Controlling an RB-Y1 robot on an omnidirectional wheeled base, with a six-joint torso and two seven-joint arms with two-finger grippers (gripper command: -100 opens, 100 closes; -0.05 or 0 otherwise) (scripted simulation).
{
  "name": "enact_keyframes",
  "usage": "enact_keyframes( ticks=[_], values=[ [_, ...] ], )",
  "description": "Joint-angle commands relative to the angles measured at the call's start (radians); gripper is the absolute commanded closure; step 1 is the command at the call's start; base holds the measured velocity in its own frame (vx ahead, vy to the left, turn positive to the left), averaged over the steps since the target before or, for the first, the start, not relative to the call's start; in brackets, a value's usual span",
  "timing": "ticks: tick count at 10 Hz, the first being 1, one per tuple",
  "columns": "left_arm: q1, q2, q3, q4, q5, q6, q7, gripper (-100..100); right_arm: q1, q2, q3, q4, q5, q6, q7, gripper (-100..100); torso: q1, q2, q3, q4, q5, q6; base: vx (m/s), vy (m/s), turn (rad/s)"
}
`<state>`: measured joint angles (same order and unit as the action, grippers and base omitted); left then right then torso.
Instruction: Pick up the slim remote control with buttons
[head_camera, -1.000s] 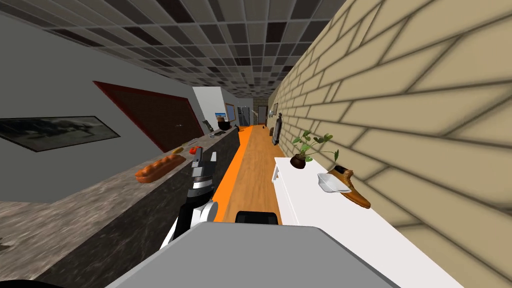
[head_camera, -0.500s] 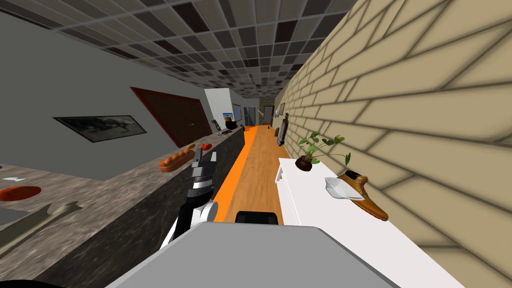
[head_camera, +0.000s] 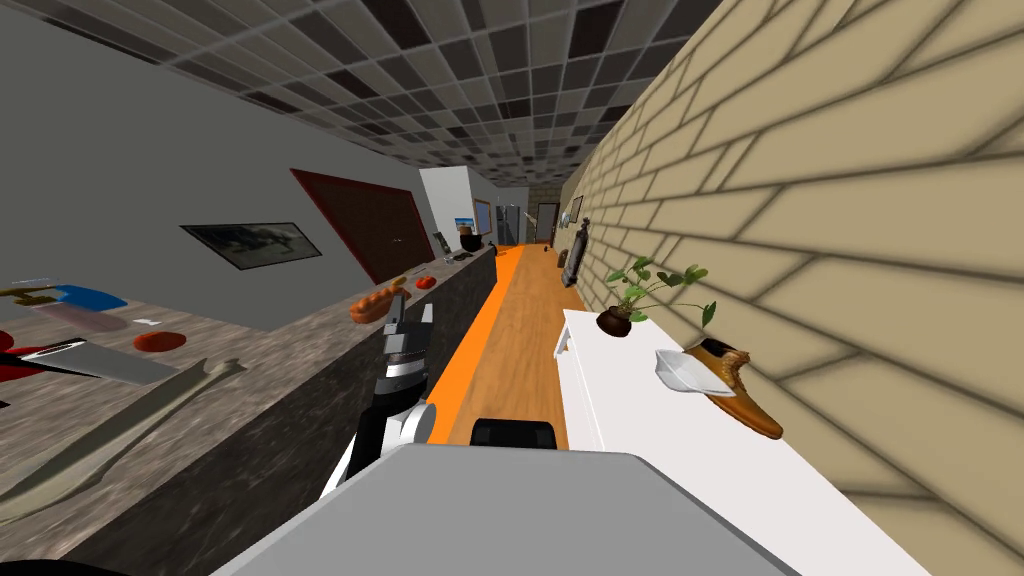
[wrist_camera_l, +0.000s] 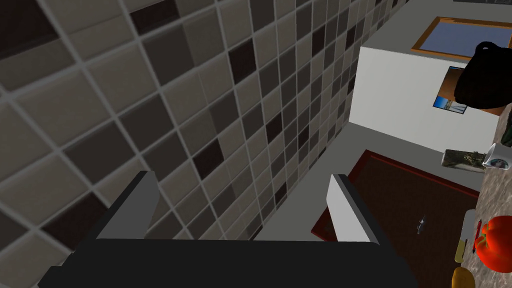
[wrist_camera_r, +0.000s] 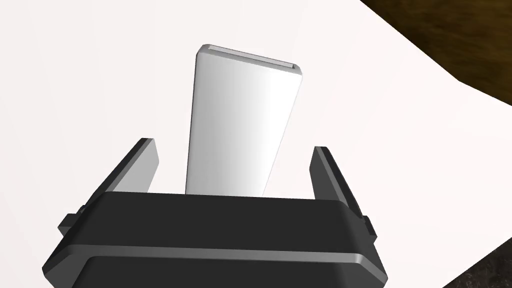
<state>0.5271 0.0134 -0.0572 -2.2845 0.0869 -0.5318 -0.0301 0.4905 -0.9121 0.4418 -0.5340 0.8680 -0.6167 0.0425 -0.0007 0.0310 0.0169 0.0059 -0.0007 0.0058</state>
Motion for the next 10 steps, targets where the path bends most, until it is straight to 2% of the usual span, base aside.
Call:
enact_keyframes(
  ticks=[1,3,9,10],
  values=[
    [0.000,0.000,0.000,0.000,0.000,0.000,0.000,0,0.005,0.008,0.000,0.022,-0.033,-0.003,0.019,-100,0.000,0.000,0.000,0.000,0.000,0.000,-0.054,-0.066,-0.229],
    [0.001,0.000,0.000,0.000,0.000,0.000,0.000,0,0.005,0.008,0.000,0.022,-0.033,-0.003,0.019,-100,-0.001,-0.025,-0.013,-0.004,0.000,-0.003,0.000,0.000,0.000],
    [0.001,0.000,0.000,0.000,0.000,0.000,0.000,0,0.005,0.008,0.000,0.022,-0.033,-0.003,0.019,-100,0.000,-0.030,-0.016,-0.005,0.000,-0.003,0.000,0.000,0.000],
    [0.001,0.000,0.000,0.000,0.000,0.000,0.000,0,-0.003,0.037,0.007,0.033,-0.035,0.018,0.026,-100,0.000,-0.029,-0.016,-0.005,0.000,-0.003,0.000,0.000,0.000]
  ],
)
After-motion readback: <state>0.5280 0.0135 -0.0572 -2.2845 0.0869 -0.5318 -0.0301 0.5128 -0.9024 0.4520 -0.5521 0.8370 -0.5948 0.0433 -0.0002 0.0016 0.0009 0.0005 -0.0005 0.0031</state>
